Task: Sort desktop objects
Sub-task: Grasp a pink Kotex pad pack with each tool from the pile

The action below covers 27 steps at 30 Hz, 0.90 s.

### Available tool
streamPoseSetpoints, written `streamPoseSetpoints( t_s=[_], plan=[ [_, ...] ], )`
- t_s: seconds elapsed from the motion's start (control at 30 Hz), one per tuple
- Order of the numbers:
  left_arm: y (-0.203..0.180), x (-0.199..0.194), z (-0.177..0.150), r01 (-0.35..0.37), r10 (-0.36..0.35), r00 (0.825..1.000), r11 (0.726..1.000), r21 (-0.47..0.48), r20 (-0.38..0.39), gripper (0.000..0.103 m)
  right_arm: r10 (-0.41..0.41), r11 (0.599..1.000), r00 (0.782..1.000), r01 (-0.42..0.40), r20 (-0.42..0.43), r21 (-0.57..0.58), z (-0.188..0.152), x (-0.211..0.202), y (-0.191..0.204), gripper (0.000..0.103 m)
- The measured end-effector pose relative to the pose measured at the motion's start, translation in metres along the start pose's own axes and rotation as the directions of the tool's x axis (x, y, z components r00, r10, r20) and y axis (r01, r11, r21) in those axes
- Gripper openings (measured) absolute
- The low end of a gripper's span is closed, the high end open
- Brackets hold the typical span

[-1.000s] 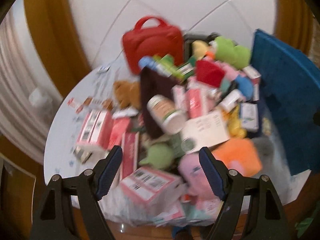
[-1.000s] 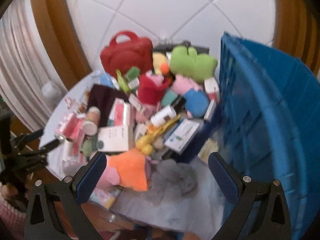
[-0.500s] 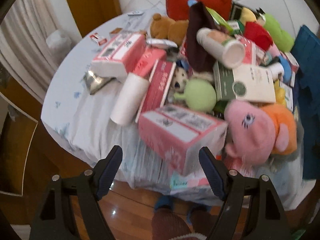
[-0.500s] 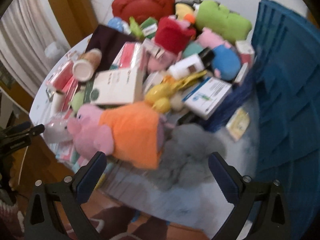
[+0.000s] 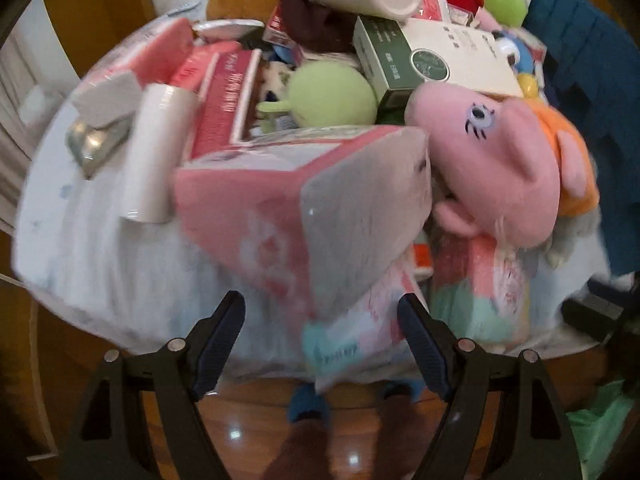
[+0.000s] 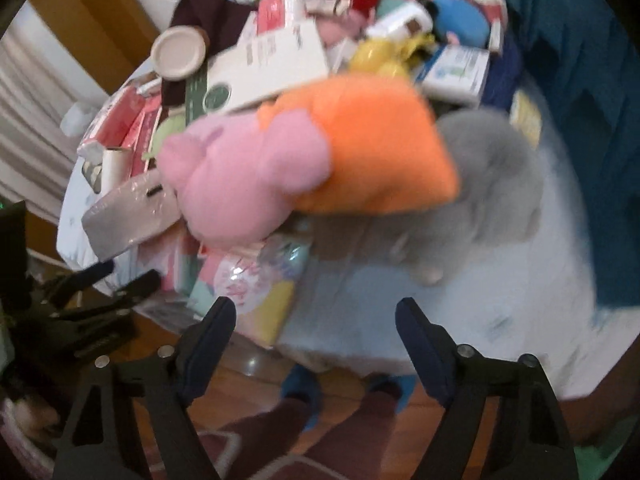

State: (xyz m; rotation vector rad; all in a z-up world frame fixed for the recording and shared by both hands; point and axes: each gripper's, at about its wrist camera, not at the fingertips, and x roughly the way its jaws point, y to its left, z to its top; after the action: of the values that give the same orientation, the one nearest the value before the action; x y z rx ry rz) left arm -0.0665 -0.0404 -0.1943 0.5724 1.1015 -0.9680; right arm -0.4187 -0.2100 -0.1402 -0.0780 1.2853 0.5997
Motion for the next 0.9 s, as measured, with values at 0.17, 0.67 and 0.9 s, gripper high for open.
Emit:
streamPoseSetpoints(
  t_s=[0.17,0.67,0.9],
  plan=[
    [-0.013,0.022,0.013,0.003,-0.003,1.000,0.998,0.055,0.000,0.079,0.022,0.998,1.000,-0.021,-0.007,0.063,-0.001,0.018,0.017,0.084],
    [0.010,0.010,0.000,0.032,-0.032,0.999,0.984,0.175,-0.005,0.070,-0.020,0.995,0.998,0.025,-0.057,0.099,0.006,0.068,0.042,0.083],
    [-0.012,-0.005,-0.022,0.099,-0.088,0.994,0.973,0.207,-0.061,0.069,-0.051,0.995,0.997,0.055,-0.051,0.086,-0.008,0.057,0.036,0.068]
  ],
)
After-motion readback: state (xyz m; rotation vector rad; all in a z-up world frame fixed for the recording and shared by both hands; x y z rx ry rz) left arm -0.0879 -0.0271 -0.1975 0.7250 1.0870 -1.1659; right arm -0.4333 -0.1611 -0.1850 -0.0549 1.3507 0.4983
